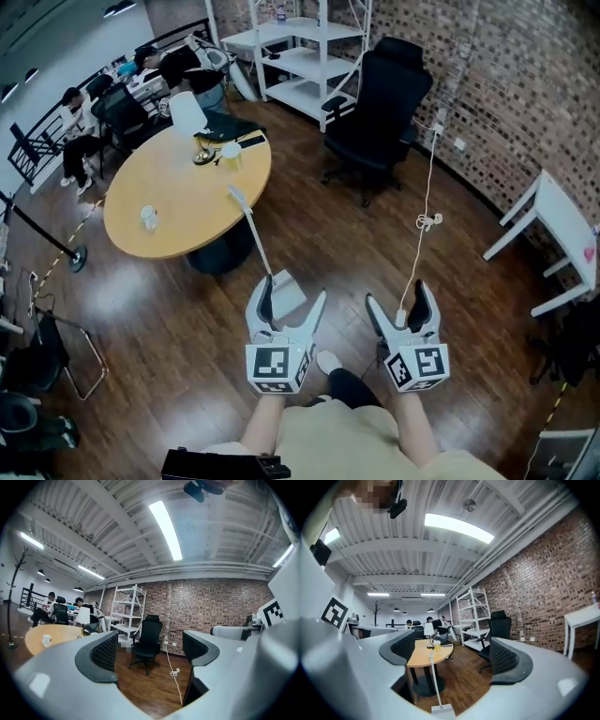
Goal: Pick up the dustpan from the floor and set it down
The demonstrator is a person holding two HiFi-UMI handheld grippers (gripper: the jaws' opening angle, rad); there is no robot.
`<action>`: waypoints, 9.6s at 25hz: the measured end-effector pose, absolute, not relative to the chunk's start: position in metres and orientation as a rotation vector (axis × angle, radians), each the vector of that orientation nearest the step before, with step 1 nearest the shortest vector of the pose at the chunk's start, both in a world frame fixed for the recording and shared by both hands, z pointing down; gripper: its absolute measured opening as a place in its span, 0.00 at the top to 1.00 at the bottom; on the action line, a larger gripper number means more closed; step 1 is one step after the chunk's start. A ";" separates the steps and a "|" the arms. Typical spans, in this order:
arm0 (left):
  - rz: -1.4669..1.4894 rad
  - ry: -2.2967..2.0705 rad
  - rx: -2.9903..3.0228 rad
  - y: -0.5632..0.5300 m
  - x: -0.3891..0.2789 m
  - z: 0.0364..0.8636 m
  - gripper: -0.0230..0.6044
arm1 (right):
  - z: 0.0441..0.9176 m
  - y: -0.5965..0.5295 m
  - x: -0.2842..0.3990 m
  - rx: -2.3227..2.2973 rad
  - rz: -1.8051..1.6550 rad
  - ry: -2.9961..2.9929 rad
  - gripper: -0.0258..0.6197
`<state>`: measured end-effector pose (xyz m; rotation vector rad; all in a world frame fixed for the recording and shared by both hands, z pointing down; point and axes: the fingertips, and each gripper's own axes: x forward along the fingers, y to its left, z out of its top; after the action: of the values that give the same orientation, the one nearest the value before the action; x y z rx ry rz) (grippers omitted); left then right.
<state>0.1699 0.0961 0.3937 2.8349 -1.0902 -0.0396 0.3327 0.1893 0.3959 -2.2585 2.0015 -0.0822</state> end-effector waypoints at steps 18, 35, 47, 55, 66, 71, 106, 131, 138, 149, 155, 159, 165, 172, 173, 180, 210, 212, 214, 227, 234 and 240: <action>-0.046 -1.871 2.497 -0.013 0.075 0.376 0.33 | 0.383 -0.038 0.275 -1.614 -0.081 2.488 0.21; -0.027 -2.072 2.283 -0.085 -0.042 0.405 0.33 | 0.421 -0.153 0.147 -1.384 -0.181 2.674 0.22; -0.035 -1.974 2.409 -0.216 -0.138 0.391 0.34 | 0.403 -0.264 0.058 -1.505 -0.131 2.589 0.22; -0.023 -1.943 2.416 -0.250 -0.155 0.395 0.34 | 0.391 -0.293 0.031 -1.506 -0.080 2.607 0.22; 0.062 -1.735 2.521 -0.300 -0.092 0.418 0.34 | 0.430 -0.313 0.091 -1.648 -0.164 2.579 0.23; 0.134 -1.550 2.593 -0.323 -0.039 0.445 0.34 | 0.460 -0.310 0.137 -1.763 -0.200 2.550 0.23; 0.522 -1.244 2.567 -0.400 0.052 0.619 0.36 | 0.777 -0.399 0.145 -1.621 -0.628 2.984 0.36; 0.343 -1.399 2.510 -0.357 0.016 0.555 0.36 | 0.738 -0.328 0.160 -1.773 -0.579 3.056 0.88; 0.275 -1.447 2.522 -0.346 0.005 0.530 0.36 | 0.679 -0.325 0.159 -1.754 -0.439 3.029 0.88; 0.007 -1.603 2.523 -0.326 -0.044 0.447 0.37 | 0.551 -0.335 0.145 -1.723 -0.266 2.855 0.88; -0.004 -1.724 2.523 -0.314 -0.066 0.415 0.38 | 0.493 -0.329 0.126 -1.676 -0.212 2.817 0.88; 0.040 -1.819 2.504 -0.305 -0.083 0.395 0.39 | 0.454 -0.323 0.109 -1.624 -0.173 2.799 0.88; -0.035 -1.893 2.462 -0.289 -0.100 0.367 0.41 | 0.408 -0.312 0.081 -1.523 -0.120 2.795 0.88; -0.049 -1.966 2.433 -0.276 -0.115 0.357 0.42 | 0.389 -0.302 0.054 -1.446 -0.070 2.843 0.89; -0.047 -1.981 2.426 -0.275 -0.117 0.356 0.42 | 0.389 -0.300 0.052 -1.440 -0.075 2.848 0.89; -0.059 -2.043 2.389 -0.269 -0.131 0.352 0.42 | 0.379 -0.299 0.046 -1.443 -0.077 2.834 0.89; -0.009 -2.162 2.261 -0.257 -0.145 0.355 0.43 | 0.342 -0.293 0.046 -1.462 0.116 2.804 0.90; 0.000 -2.141 2.279 -0.259 -0.138 0.357 0.43 | 0.342 -0.290 0.046 -1.447 0.126 2.813 0.90; 0.003 -2.110 2.305 -0.261 -0.130 0.358 0.43 | 0.344 -0.288 0.047 -1.444 0.118 2.815 0.90; 0.089 -1.888 2.488 -0.285 -0.061 0.377 0.45 | 0.376 -0.289 0.097 -1.561 -0.033 2.768 0.90; 0.122 -1.750 2.573 -0.312 -0.017 0.390 0.45 | 0.405 -0.301 0.128 -1.599 -0.097 2.786 0.89; 0.216 -1.601 2.609 -0.329 0.020 0.426 0.46 | 0.455 -0.314 0.167 -1.661 -0.201 2.799 0.89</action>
<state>0.0201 -0.3294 0.4263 2.6088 -1.6008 0.2160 0.1673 -0.3141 0.4548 -1.6611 2.7993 -0.2007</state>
